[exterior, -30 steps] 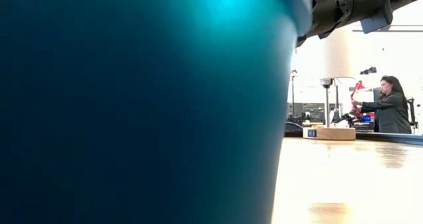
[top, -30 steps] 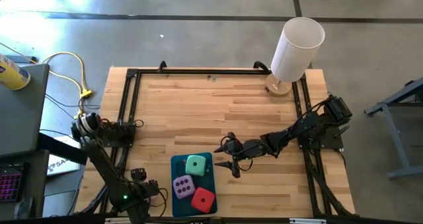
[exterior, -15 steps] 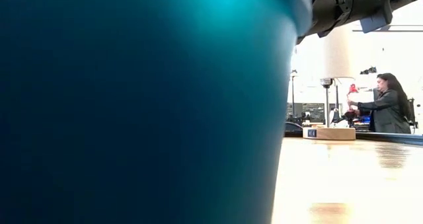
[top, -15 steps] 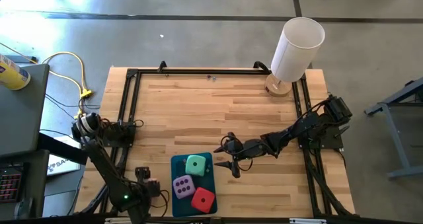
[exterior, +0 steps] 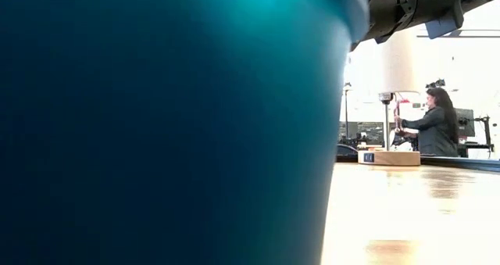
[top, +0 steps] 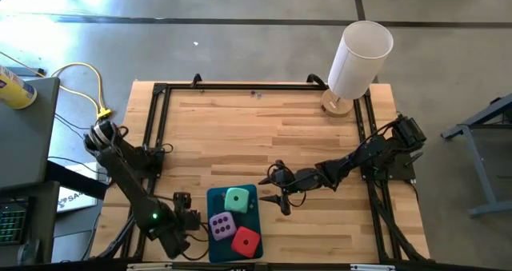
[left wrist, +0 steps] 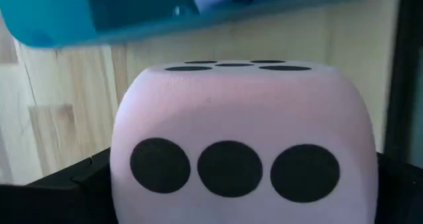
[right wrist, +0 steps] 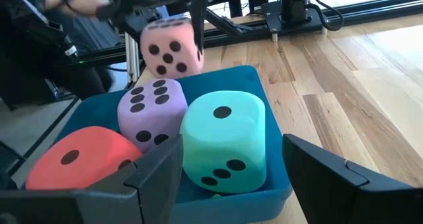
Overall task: Pick & Place Dice
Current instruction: Put the big pink die into the blue bin
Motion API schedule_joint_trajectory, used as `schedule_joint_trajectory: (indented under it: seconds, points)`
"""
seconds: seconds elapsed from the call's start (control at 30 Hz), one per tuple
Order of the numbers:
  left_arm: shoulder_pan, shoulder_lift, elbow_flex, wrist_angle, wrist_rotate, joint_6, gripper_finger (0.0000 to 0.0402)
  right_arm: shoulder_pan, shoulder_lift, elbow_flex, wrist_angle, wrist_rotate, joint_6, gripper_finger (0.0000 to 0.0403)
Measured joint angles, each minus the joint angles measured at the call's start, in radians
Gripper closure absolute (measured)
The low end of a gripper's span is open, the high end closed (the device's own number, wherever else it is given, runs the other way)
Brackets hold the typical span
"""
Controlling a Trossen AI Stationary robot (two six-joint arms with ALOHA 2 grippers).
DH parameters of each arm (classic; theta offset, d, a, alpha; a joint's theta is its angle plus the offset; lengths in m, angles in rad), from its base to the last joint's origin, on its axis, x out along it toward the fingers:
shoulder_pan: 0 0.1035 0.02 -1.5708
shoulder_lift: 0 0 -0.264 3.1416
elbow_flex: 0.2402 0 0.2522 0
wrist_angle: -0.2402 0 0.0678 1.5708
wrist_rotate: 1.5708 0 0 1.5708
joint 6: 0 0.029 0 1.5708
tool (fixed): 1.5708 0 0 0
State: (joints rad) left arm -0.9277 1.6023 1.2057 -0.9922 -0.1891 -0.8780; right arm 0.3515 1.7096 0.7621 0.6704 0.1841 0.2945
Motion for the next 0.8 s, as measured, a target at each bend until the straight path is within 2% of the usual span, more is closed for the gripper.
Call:
schedule_joint_trajectory:
  seconds: [0.37, 0.47, 0.8]
  points:
    - [0.016, -0.203, 0.014, 0.177, 0.014, 0.226, 0.0005, 0.000, 0.000, 0.000, -0.002, 0.000, -0.007, 0.0153]
    - [0.028, -0.219, 0.014, 0.226, 0.011, 0.312, 0.0005, 0.000, 0.000, 0.000, -0.002, 0.000, -0.009, 0.0153]
    - [0.152, -0.217, 0.014, 0.220, 0.038, 0.524, 0.0005, 0.000, 0.000, 0.000, -0.002, 0.000, -0.008, 0.0153]
